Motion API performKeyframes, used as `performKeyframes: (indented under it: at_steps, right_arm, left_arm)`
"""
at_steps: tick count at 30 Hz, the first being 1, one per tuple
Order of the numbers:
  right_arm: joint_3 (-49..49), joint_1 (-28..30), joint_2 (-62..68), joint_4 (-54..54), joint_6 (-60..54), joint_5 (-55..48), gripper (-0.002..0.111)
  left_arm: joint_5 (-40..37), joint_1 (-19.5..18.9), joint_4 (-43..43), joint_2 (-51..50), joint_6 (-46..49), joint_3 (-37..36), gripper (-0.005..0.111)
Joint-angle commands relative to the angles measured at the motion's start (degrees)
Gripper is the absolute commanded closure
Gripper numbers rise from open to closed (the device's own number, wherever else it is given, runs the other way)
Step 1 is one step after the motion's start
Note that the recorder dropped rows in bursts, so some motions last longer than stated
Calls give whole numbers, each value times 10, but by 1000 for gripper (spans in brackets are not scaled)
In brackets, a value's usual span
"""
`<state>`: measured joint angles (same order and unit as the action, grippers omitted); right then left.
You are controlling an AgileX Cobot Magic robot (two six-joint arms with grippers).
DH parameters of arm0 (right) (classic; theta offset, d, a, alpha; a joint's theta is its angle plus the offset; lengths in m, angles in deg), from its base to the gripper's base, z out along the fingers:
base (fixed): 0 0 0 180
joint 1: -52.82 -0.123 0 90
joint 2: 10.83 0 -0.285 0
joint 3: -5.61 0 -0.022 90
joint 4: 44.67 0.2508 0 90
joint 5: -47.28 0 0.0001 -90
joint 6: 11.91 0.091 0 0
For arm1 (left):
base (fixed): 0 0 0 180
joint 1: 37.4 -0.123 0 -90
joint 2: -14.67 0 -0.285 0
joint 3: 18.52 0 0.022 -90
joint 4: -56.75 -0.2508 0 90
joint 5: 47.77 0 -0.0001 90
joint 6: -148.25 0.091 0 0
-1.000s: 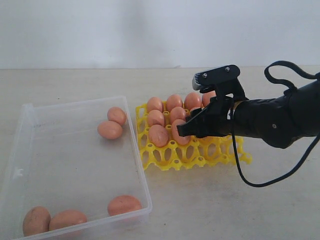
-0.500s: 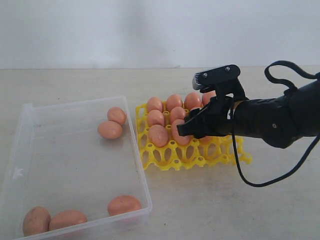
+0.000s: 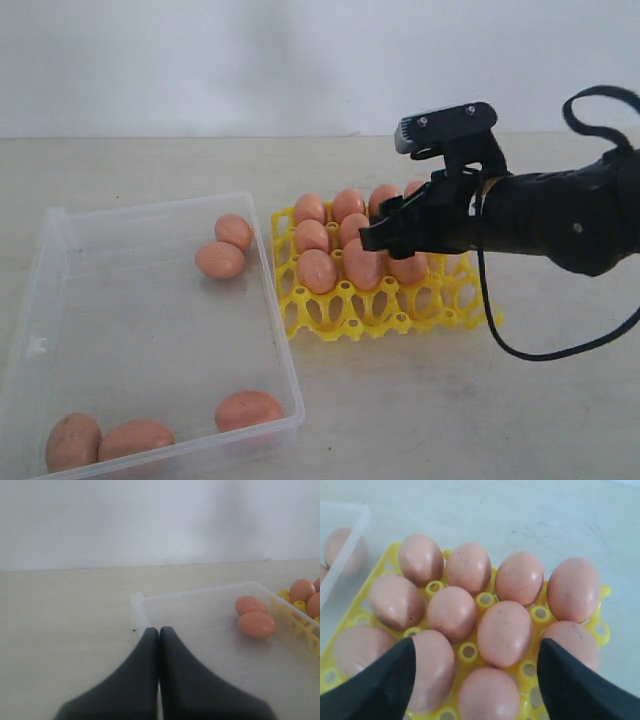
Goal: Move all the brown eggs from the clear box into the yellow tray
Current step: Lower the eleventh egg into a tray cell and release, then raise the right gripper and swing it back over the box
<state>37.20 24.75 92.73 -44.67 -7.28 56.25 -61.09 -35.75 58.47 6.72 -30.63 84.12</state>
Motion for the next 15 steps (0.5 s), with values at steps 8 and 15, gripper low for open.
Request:
performKeyframes:
  at_steps: [8, 15]
  right_arm:
    - [-232, -155, -76, -20, -71, -425, 42]
    - [-350, -247, 26, -22, -120, -545, 51]
  left_arm:
    - [1, 2, 3, 2, 0, 1, 111]
    - [1, 2, 3, 2, 0, 1, 111]
